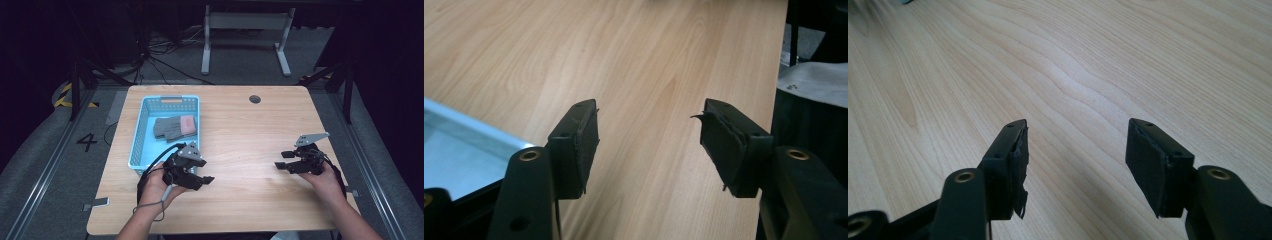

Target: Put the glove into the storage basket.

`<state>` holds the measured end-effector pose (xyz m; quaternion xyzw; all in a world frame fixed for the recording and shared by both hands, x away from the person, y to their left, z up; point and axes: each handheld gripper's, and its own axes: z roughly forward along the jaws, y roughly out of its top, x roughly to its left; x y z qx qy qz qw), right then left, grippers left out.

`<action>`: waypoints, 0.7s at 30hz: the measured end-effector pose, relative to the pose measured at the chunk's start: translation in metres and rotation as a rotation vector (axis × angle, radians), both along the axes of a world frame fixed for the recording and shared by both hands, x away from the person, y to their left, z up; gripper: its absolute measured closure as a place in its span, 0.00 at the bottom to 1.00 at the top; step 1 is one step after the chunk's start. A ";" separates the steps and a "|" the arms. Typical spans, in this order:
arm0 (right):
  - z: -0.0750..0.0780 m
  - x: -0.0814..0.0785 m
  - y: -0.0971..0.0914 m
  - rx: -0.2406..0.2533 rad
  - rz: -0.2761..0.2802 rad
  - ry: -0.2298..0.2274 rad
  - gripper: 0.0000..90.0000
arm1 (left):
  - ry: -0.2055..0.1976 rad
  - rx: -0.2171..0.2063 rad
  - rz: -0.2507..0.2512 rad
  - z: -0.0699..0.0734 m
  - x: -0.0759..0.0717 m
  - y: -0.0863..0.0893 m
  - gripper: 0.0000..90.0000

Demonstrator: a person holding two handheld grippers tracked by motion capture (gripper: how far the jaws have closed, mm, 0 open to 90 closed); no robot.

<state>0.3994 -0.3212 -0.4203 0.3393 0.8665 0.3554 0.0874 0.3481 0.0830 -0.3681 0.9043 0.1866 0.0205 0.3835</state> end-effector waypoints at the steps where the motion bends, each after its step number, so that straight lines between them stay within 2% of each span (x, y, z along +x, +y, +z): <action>1: 0.000 0.000 0.000 0.000 0.001 -0.001 0.47 | 0.006 -0.002 0.001 -0.002 -0.001 -0.003 0.46; 6: -0.002 0.001 -0.001 -0.001 -0.003 0.008 0.47 | 0.024 -0.009 0.004 -0.014 -0.003 -0.010 0.47; 8: -0.003 0.000 0.000 -0.004 0.004 0.007 0.47 | 0.013 -0.012 0.011 -0.021 -0.005 -0.013 0.48; 9: -0.004 0.000 0.000 -0.007 0.004 0.009 0.47 | 0.001 -0.024 -0.004 -0.031 -0.007 -0.017 0.48; 10: -0.004 0.000 0.000 -0.007 0.004 0.009 0.47 | 0.001 -0.024 -0.004 -0.031 -0.007 -0.017 0.48; 12: -0.005 0.000 0.001 -0.010 0.007 0.008 0.47 | -0.027 -0.015 0.002 -0.041 -0.011 -0.023 0.49; 14: -0.006 0.000 0.002 -0.013 0.009 0.012 0.47 | -0.031 -0.013 0.007 -0.043 -0.011 -0.023 0.50; 15: -0.006 -0.001 0.002 -0.015 0.010 0.014 0.47 | -0.026 -0.028 0.015 -0.047 -0.012 -0.024 0.50; 17: -0.008 -0.001 0.003 -0.021 0.011 0.016 0.47 | -0.030 -0.012 0.017 -0.050 -0.012 -0.025 0.50; 18: -0.008 -0.001 0.003 -0.021 0.011 0.016 0.47 | -0.018 0.029 0.024 -0.056 -0.009 -0.027 0.50; 20: -0.010 -0.001 0.004 -0.026 0.012 0.022 0.47 | -0.008 0.038 0.024 -0.060 -0.008 -0.027 0.50; 21: -0.012 0.000 0.005 -0.035 0.010 0.030 0.47 | -0.020 0.077 0.028 -0.066 -0.007 -0.028 0.50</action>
